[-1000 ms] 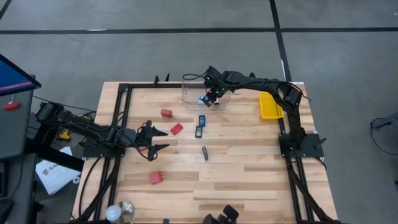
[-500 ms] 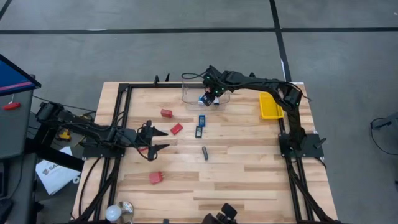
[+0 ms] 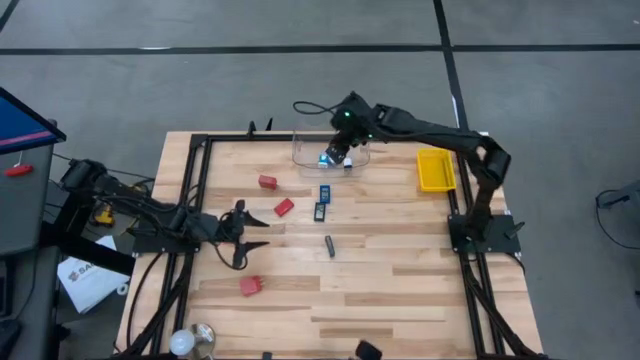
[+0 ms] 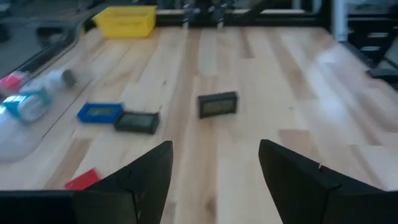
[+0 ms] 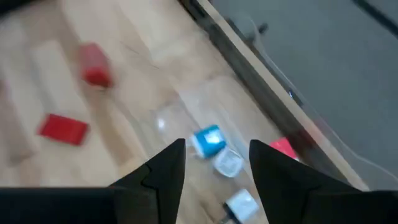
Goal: Pick & Place Office items
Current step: Put the bottom red charger adapter into the transparent bin
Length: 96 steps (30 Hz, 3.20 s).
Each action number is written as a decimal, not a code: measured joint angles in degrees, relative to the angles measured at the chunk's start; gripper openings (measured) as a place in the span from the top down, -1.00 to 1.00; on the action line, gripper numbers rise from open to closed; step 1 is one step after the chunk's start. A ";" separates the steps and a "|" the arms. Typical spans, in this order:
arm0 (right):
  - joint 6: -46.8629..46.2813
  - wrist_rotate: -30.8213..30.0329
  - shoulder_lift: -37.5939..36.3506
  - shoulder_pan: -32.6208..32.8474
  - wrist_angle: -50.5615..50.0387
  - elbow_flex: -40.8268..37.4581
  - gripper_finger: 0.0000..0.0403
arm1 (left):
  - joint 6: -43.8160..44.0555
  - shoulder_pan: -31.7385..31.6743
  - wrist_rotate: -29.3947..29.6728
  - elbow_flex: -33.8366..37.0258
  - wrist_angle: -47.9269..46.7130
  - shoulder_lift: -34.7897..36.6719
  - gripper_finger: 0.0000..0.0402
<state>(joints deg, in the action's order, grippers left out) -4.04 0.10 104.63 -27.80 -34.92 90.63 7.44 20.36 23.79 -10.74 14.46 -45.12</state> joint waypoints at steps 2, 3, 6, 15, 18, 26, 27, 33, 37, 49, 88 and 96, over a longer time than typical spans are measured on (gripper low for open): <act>0.18 0.81 -2.32 1.96 -1.01 0.00 0.15 | -1.05 1.89 0.17 -1.47 0.24 -0.14 -0.11; 0.16 1.57 -3.21 3.26 -1.20 0.00 0.15 | -1.50 3.00 0.29 -2.30 0.56 -0.59 -0.09; -1.76 3.36 -5.45 8.13 -3.22 0.00 0.15 | -3.10 6.54 2.52 -4.39 1.23 -3.13 -0.04; -14.92 -5.39 -5.40 31.35 -13.94 0.03 0.15 | -1.68 11.32 13.29 -12.73 -7.27 -14.88 -0.07; -21.09 -13.29 -5.37 39.50 -19.93 -0.20 0.15 | 6.86 11.91 11.92 -15.35 -15.99 -16.96 -0.09; -37.06 -25.52 -5.98 55.07 -23.34 -0.04 0.15 | 27.98 19.70 1.68 -22.53 -30.44 -22.24 -0.11; -37.98 -26.90 -5.98 56.23 -23.35 -0.04 0.15 | 29.12 20.84 1.41 -24.67 -33.14 -22.83 -0.11; -42.40 -32.25 -5.98 59.66 -23.55 -0.04 0.15 | 42.68 24.17 -4.05 -39.09 -55.25 -30.30 -0.16; -43.88 -33.40 -6.00 61.35 -23.83 -0.04 0.15 | 45.84 24.14 -11.38 -43.39 -62.28 -36.81 -0.33; -44.01 -36.71 -6.00 64.26 -24.88 -0.02 0.15 | 47.93 21.59 -11.71 -43.56 -60.83 -41.68 -0.98; -45.51 -42.67 -6.00 67.53 -27.87 0.00 0.15 | 38.55 17.12 -11.32 -28.30 -33.30 -39.32 -0.02; -45.52 -43.70 -6.00 67.55 -29.36 0.00 0.15 | 23.08 9.22 -2.92 -28.37 -18.34 -33.64 -0.02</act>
<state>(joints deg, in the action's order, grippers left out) -49.56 -43.59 98.63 39.75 -64.29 90.63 30.52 29.58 20.87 -39.11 -3.88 -78.76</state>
